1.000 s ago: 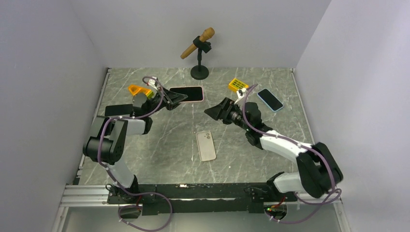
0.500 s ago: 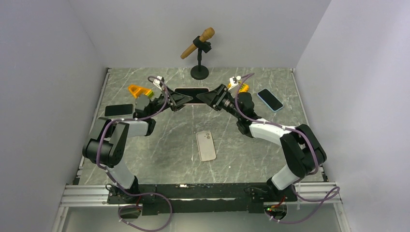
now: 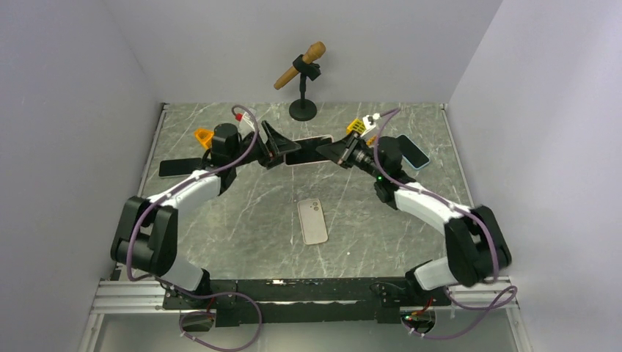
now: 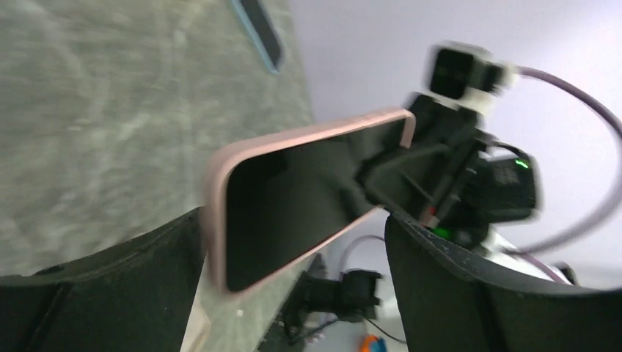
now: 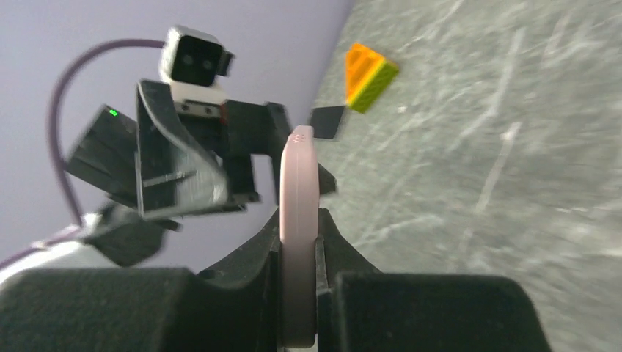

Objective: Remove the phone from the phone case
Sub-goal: Pick up the phone at the center of the board.

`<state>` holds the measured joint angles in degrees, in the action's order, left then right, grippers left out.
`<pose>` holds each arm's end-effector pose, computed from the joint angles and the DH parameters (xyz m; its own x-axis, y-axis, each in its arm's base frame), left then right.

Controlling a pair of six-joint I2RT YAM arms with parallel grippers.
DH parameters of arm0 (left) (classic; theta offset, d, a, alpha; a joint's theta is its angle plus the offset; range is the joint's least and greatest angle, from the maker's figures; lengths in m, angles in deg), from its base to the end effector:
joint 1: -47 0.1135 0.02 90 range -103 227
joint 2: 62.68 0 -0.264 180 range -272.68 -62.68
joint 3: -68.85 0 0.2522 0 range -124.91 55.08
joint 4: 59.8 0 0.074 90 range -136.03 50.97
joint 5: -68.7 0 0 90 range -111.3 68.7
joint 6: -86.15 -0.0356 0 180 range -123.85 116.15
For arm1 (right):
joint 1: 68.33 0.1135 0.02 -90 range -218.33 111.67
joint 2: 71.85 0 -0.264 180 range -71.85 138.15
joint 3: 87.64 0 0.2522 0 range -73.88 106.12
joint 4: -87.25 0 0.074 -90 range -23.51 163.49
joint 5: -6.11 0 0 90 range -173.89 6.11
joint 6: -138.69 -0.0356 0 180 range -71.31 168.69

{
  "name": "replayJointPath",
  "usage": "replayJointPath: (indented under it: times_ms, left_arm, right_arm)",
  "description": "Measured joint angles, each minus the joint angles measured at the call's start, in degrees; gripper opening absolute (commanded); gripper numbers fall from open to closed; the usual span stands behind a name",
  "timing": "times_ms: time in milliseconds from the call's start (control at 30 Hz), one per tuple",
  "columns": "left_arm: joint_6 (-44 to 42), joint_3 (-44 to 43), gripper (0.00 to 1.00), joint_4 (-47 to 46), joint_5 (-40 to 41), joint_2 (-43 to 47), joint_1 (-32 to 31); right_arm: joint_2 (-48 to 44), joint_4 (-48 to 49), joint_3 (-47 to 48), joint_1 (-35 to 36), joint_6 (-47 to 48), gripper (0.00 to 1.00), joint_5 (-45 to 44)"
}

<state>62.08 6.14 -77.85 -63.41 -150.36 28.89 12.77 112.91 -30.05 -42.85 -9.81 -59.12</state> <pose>0.3135 -0.1276 0.2587 -0.8349 -0.4396 -0.3311 0.2475 0.2374 -0.9393 0.2880 0.1538 0.2592 -0.6667 0.5399 -0.5138 -0.3833 0.3429 0.8576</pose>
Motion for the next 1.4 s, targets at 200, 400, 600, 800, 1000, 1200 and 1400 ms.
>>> replayJointPath:
  times_ms: [200,400,600,800,1000,1200,1400]
  left_arm:
    - [-13.4,-5.2,0.73,22.9,9.9,6.2,2.9]
    - [-19.6,-10.5,0.78,24.8,3.5,1.8,0.6]
    - [-28.8,-18.4,0.58,29.3,-5.9,-3.0,-9.1]
    - [-36.8,-23.3,0.63,36.2,-12.3,-3.4,-14.9]
    - [-45.7,-27.1,0.67,45.3,-13.2,-3.1,-17.0]
    - [-51.5,-27.0,0.38,51.4,-14.5,-1.4,-17.6]
    - [-54.1,-25.6,0.0,51.7,-22.1,-0.5,-16.7]
  right_arm:
    - [-13.9,-26.8,3.3,-2.8,20.5,0.0,-3.2]
    - [-19.4,-47.4,9.0,-2.7,35.2,0.0,-0.6]
    - [-19.5,-59.9,12.0,-2.7,39.5,0.0,5.3]
    - [-19.4,-66.4,14.6,-3.8,40.3,0.0,12.2]
    - [-19.5,-67.9,17.3,-5.4,40.5,0.0,19.3]
    - [-19.2,-65.8,17.3,-6.3,38.6,0.0,27.3]
    - [-17.8,-61.1,16.4,-6.3,35.9,0.27,33.5]
